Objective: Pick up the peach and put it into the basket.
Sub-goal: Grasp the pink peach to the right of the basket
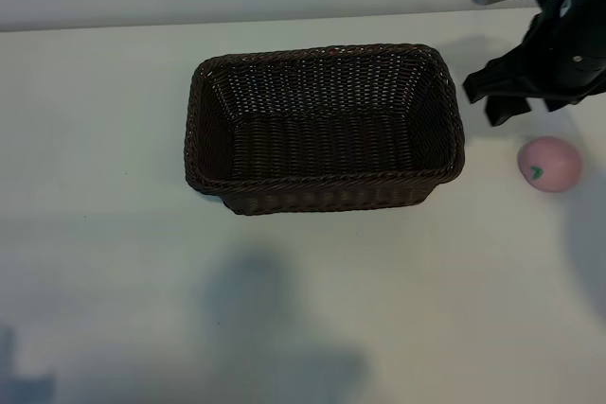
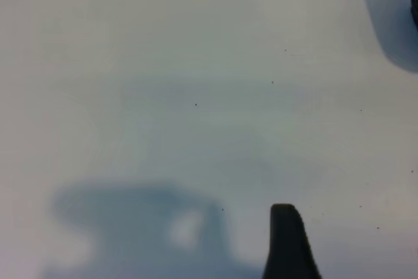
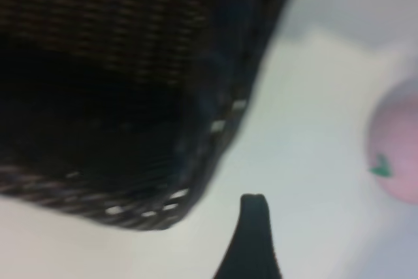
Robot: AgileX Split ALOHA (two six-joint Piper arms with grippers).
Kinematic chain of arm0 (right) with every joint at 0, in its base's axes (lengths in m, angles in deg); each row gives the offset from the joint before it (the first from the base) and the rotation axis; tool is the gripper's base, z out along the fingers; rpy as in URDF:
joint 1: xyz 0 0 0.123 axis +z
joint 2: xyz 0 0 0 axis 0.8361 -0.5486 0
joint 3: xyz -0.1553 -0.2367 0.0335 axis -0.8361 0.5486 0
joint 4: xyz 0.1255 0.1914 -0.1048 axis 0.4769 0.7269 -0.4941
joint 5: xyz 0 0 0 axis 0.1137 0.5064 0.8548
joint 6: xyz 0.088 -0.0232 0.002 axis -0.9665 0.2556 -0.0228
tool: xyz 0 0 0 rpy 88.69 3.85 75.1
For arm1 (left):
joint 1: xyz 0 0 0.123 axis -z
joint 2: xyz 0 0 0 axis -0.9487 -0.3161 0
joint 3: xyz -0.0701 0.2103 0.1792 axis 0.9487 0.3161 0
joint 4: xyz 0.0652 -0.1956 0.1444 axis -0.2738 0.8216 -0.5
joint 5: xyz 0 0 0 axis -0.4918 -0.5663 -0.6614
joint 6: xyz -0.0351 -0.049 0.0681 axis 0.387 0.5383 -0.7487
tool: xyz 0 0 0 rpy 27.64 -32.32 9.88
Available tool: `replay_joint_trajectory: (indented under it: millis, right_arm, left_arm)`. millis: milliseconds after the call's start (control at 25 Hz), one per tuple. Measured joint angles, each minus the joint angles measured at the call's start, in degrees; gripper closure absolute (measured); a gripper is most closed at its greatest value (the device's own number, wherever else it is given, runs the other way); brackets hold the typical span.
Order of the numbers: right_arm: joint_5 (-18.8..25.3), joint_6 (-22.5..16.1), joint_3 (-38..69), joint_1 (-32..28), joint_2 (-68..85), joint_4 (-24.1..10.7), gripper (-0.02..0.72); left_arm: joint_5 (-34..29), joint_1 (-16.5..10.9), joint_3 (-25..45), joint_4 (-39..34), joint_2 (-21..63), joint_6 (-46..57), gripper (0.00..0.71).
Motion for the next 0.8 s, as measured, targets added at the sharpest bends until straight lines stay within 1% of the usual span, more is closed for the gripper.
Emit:
replay_joint_trajectory:
  millis: [120, 400, 800]
  right_arm:
    - [-0.17, -1.36, 0.00, -2.47, -0.42, -1.43, 0.107]
    - [-2.17, -1.63, 0.00, -8.65, -3.88, -1.65, 0.107]
    - [-6.06, -1.75, 0.00, -9.48, -9.26, -1.65, 0.107]
  left_arm:
    - [0.00, 0.10, 0.00, -0.05, 0.00, 0.00, 0.240]
    - [0.00, 0.10, 0.00, -0.05, 0.00, 0.00, 0.242]
    - [0.00, 0.10, 0.00, -0.05, 0.00, 0.18, 0.243]
